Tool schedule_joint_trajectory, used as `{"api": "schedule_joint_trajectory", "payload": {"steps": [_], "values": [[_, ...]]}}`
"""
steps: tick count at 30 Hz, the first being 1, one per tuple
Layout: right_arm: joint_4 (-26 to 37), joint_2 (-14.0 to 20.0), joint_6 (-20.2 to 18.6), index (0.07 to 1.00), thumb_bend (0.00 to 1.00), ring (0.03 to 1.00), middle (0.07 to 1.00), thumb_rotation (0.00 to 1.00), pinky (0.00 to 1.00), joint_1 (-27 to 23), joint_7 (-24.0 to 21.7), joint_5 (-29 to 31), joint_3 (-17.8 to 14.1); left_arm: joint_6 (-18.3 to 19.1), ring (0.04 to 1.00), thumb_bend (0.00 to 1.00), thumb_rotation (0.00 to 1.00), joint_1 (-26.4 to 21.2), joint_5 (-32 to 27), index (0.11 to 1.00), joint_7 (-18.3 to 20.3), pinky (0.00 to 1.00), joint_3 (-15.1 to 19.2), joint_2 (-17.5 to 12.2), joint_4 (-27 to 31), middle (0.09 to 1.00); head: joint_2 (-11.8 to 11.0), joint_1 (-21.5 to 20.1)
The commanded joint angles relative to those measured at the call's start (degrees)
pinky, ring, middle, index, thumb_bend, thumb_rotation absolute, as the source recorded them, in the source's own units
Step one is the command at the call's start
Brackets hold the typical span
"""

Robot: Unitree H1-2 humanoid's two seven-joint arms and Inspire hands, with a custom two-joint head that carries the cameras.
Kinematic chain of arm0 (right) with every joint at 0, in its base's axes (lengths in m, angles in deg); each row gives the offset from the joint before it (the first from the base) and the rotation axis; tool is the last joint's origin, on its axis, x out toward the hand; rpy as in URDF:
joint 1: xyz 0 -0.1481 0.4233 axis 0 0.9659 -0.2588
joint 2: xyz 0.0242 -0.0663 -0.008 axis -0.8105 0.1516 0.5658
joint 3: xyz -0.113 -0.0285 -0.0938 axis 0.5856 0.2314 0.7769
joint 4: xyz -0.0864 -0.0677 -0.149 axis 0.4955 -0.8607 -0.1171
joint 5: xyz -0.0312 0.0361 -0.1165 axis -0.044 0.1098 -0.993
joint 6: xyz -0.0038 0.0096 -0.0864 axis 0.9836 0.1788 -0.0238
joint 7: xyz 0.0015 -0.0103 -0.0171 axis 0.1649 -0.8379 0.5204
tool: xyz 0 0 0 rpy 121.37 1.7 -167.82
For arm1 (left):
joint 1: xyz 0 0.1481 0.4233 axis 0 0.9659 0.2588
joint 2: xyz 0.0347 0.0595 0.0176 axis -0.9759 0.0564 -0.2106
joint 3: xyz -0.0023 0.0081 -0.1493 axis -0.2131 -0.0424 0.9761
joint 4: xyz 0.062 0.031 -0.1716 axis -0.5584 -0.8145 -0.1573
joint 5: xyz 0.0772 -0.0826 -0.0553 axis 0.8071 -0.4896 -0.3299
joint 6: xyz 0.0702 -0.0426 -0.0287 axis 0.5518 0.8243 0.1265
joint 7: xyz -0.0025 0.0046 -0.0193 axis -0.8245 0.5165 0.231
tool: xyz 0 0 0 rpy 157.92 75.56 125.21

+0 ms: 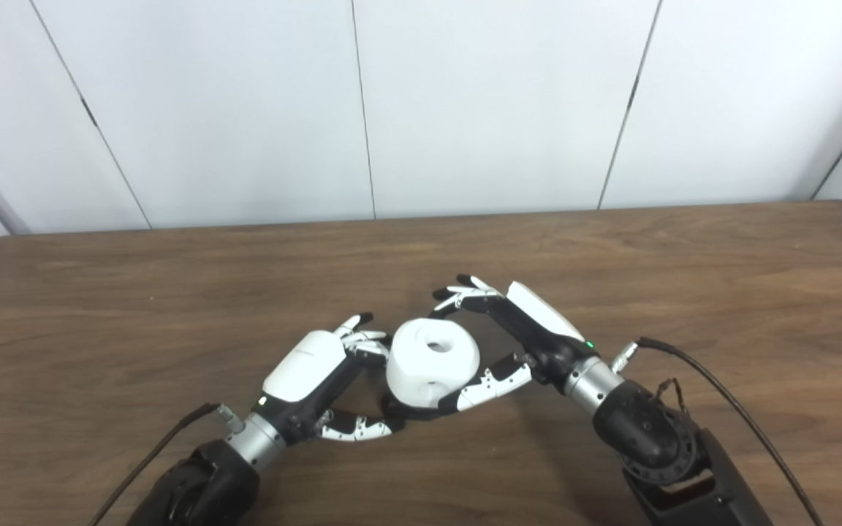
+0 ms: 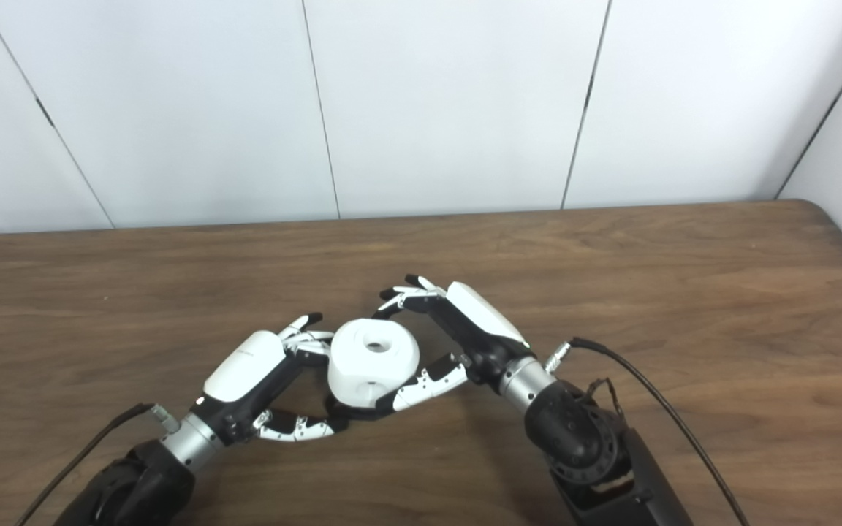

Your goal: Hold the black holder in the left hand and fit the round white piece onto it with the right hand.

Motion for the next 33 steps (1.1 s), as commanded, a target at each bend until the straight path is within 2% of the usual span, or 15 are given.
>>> {"api": "schedule_joint_trajectory", "payload": {"steps": [1,11,18,30,33], "values": [[1.29,-0.32,1.43,0.676,0.94,1.000,0.888,0.28,1.00,-1.96,0.61,0.54,-0.35,-0.27,0.832,0.52,0.05,-0.72,0.79,0.482,0.11,1.00,0.34,-0.50,1.20,0.648,0.02,-0.02],[3.02,-0.14,0.61,0.719,0.94,1.000,0.902,0.28,1.00,-2.05,-0.33,1.90,-0.71,-0.40,0.831,0.52,0.05,-0.81,1.39,0.482,-0.08,1.00,-0.17,0.14,0.57,0.650,0.01,1.23],[3.98,-0.40,1.37,0.740,0.93,1.000,0.942,0.27,1.00,-2.39,0.75,3.11,-1.74,-0.44,0.830,0.52,0.05,-0.67,1.37,0.482,-0.04,1.00,-0.05,0.06,0.24,0.651,-0.15,1.52],[5.12,-0.05,2.79,0.726,0.93,1.000,0.955,0.28,1.00,-2.83,1.48,4.24,-3.93,0.36,0.827,0.52,0.05,-0.83,2.06,0.483,-0.89,1.00,0.46,0.10,-0.80,0.654,-0.04,1.47],[5.49,-0.04,1.96,0.726,0.94,1.000,0.964,0.29,1.00,-2.92,1.15,5.29,-4.67,0.48,0.830,0.52,0.05,-0.92,1.91,0.483,-0.49,1.00,0.34,-0.06,-0.78,0.655,-0.01,1.39]]}}
